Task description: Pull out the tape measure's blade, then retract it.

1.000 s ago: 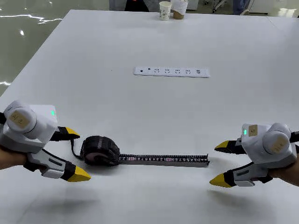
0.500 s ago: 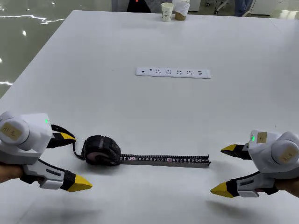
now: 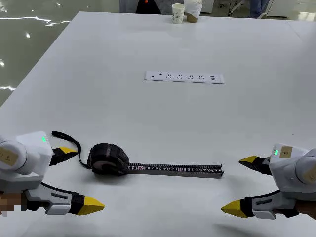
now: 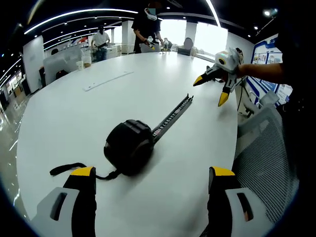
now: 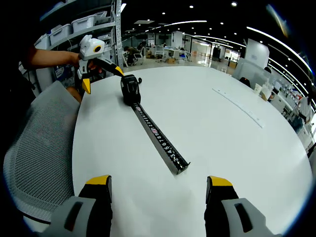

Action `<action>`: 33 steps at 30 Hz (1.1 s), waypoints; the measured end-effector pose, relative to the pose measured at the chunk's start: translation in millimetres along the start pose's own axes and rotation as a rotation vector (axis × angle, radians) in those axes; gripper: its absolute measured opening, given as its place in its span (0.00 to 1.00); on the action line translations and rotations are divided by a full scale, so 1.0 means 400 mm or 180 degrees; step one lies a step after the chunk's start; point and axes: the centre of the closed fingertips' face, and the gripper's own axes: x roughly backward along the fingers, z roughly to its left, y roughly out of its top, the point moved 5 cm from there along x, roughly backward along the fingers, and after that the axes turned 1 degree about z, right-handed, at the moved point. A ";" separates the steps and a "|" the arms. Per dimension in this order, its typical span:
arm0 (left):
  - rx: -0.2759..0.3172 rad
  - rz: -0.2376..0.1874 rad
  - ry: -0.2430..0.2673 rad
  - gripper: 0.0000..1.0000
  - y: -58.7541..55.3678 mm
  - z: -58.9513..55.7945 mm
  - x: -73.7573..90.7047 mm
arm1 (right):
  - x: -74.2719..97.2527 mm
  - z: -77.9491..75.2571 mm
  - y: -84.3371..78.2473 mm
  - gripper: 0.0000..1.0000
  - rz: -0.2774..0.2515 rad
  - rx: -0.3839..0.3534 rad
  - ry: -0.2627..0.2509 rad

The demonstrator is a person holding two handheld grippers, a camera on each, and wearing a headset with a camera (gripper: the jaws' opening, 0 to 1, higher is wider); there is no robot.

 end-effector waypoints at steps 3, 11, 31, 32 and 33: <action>0.0070 -0.0089 0.0081 0.97 0.005 -0.004 0.003 | 0.003 0.006 0.004 0.79 -0.0049 -0.0050 -0.0015; 0.0143 -0.0183 0.0132 0.98 0.005 -0.029 0.008 | 0.003 0.030 0.005 0.87 -0.0100 -0.0176 -0.0077; 0.0387 -0.0434 0.0374 0.99 0.012 -0.075 0.025 | 0.017 0.066 0.026 0.99 -0.0246 -0.0381 -0.0251; 0.0393 -0.0439 0.0397 0.99 0.012 -0.077 0.026 | 0.018 0.067 0.027 0.99 -0.0245 -0.0392 -0.0259; 0.0396 -0.0450 0.0409 0.99 0.014 -0.080 0.026 | 0.019 0.069 0.027 0.99 -0.0248 -0.0403 -0.0268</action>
